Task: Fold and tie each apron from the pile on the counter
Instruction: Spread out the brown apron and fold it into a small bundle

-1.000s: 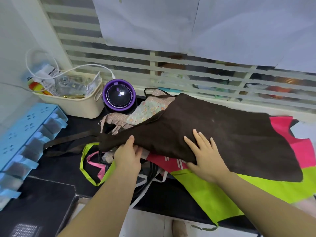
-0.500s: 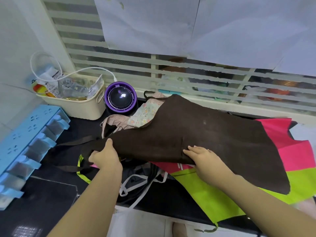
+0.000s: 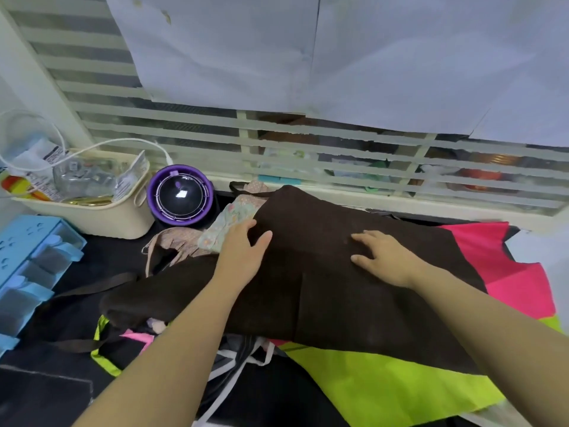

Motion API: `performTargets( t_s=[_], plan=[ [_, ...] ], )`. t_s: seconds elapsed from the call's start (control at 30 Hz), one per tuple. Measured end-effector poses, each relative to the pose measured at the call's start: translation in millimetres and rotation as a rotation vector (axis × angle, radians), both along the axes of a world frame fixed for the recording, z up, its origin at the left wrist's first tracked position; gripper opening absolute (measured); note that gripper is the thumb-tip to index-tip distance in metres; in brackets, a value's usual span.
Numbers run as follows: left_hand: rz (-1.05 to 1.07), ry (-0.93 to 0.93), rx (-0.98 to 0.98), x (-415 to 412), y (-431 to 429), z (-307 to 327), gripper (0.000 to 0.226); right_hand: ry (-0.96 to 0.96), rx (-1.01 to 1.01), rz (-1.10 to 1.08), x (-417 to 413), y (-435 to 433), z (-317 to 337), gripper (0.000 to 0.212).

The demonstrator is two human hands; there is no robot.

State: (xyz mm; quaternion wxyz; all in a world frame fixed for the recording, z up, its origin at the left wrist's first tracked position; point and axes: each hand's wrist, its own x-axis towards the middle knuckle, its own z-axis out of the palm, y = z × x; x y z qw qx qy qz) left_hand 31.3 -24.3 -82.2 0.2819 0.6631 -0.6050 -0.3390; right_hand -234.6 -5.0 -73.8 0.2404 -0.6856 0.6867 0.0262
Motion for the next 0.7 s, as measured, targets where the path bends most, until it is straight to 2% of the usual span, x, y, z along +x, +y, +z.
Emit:
performTargets(
  t_s=[0.17,0.27,0.43,0.57,0.7],
  plan=[
    [0.008,-0.034,0.053,-9,-27,-6,0.044,0.062,0.188,-0.130,-38,-12,-31,0.064],
    [0.012,-0.038,0.054,-7,-40,-5,0.048,0.078,0.083,-0.115,-43,-32,-26,0.061],
    [-0.099,-0.160,0.095,-5,-54,-9,0.026,-0.019,-0.017,0.055,-13,-76,-6,0.068],
    [-0.106,-0.144,0.135,-5,-60,-10,0.034,-0.102,0.044,0.061,8,-101,-3,0.071],
    [-0.126,-0.087,0.234,-3,-64,-6,0.045,-0.102,0.019,0.063,11,-115,3,0.058]
  ],
)
